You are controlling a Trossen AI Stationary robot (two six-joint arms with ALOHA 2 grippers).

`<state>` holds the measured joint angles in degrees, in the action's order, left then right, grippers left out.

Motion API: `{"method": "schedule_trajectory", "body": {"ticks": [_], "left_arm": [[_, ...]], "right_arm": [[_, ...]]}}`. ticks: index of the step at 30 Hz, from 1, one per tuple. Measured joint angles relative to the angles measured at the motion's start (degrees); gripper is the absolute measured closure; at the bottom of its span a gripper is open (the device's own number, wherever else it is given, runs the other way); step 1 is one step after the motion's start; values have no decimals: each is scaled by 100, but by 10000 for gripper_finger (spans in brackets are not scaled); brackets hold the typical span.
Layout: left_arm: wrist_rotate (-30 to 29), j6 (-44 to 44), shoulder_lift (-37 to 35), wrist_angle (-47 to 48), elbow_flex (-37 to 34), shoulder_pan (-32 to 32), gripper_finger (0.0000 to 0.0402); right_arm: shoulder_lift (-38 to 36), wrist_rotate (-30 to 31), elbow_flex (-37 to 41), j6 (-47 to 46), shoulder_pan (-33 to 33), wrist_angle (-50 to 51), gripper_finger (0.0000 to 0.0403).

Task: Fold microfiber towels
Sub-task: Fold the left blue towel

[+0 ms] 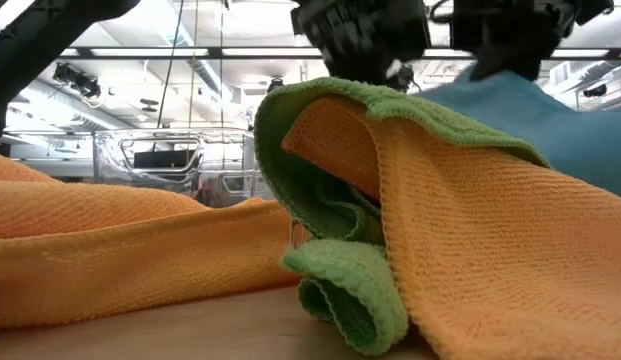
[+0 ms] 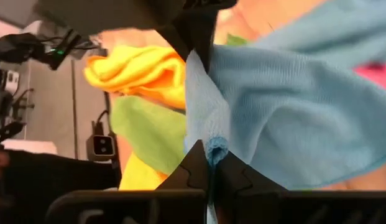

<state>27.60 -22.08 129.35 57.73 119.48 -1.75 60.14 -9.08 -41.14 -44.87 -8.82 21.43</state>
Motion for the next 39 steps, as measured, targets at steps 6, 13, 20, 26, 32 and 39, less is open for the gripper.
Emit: {"method": "schedule_trajectory", "body": {"ticks": [6, 13, 20, 26, 32, 39], "left_arm": [[312, -156, -287, 439, 4, 8, 388], [892, 45, -372, 535, 4, 43, 384], [953, 75, -518, 689, 7, 37, 386], [857, 343, -545, 757, 2, 36, 388], [69, 660, -545, 930, 0, 51, 367], [4, 795, -545, 989, 0, 75, 390]], "right_arm": [[56, -1, -471, 597, 4, 210, 394], [113, -49, -743, 954, 100, 552, 394], [384, -227, -588, 1314, 232, 454, 394], [983, -352, -562, 1732, 275, 171, 394], [1507, -348, -556, 1646, 422, 101, 394], [1651, -197, -558, 1595, 731, 70, 394]]}}
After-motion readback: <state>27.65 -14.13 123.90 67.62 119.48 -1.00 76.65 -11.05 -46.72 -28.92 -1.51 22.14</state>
